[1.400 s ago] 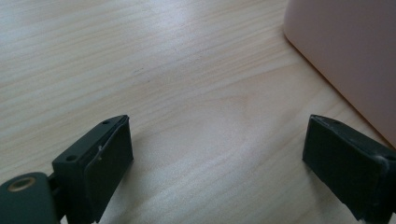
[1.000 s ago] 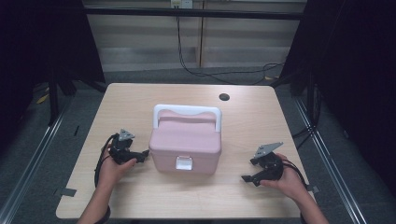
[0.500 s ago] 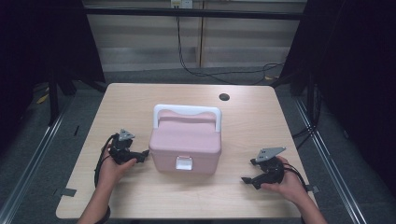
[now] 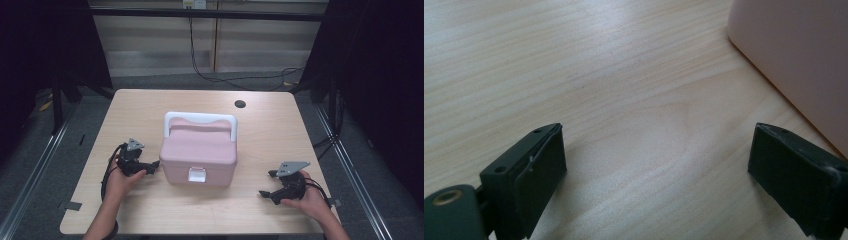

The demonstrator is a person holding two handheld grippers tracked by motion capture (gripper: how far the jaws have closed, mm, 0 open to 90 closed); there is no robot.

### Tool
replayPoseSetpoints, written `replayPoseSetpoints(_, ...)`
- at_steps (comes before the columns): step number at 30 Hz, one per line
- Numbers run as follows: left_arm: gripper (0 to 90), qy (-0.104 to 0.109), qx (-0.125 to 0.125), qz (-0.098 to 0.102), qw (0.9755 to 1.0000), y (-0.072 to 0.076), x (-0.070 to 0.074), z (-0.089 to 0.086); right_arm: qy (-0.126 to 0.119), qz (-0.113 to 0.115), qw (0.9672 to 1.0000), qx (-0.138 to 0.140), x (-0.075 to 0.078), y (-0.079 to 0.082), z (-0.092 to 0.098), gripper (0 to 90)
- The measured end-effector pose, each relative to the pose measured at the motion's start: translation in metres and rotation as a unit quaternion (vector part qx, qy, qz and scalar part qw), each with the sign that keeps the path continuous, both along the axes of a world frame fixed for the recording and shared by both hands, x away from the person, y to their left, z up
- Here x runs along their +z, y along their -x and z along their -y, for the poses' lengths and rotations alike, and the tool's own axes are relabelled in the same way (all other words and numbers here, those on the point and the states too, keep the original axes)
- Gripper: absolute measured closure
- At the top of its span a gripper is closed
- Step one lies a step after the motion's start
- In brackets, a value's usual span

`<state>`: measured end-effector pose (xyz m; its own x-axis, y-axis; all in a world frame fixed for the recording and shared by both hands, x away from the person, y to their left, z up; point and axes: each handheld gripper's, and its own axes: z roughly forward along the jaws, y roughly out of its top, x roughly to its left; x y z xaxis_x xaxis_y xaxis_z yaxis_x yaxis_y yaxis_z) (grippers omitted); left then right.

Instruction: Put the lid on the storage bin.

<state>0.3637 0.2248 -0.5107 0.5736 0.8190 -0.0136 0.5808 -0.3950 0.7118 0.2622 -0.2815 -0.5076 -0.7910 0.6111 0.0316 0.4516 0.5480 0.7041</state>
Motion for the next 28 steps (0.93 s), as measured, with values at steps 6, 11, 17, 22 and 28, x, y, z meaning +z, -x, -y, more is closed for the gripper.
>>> replayPoseSetpoints(6,8.1,0.000,0.000,0.000,1.0000,0.0000,0.0000,0.0000,-0.014,0.010,0.9998,0.003,-0.0030,0.0016,0.0027,16.0)
replayPoseSetpoints(11,8.1,0.000,0.000,0.000,1.0000,0.0000,0.0000,0.0000,-0.014,0.012,0.9998,0.003,-0.0032,0.0016,0.0031,15.9)
replayPoseSetpoints(17,8.1,0.001,0.001,-0.001,1.0000,0.0001,-0.0001,0.0002,-0.014,0.012,0.9998,0.003,-0.0032,0.0017,0.0031,15.9)
replayPoseSetpoints(22,8.1,0.001,0.000,0.000,1.0000,0.0001,0.0000,0.0001,-0.014,0.012,0.9998,0.002,-0.0032,0.0018,0.0031,15.8)
replayPoseSetpoints(28,8.0,0.000,0.000,0.000,1.0000,0.0000,0.0000,0.0000,-0.014,0.012,0.9998,0.002,-0.0033,0.0018,0.0031,15.7)
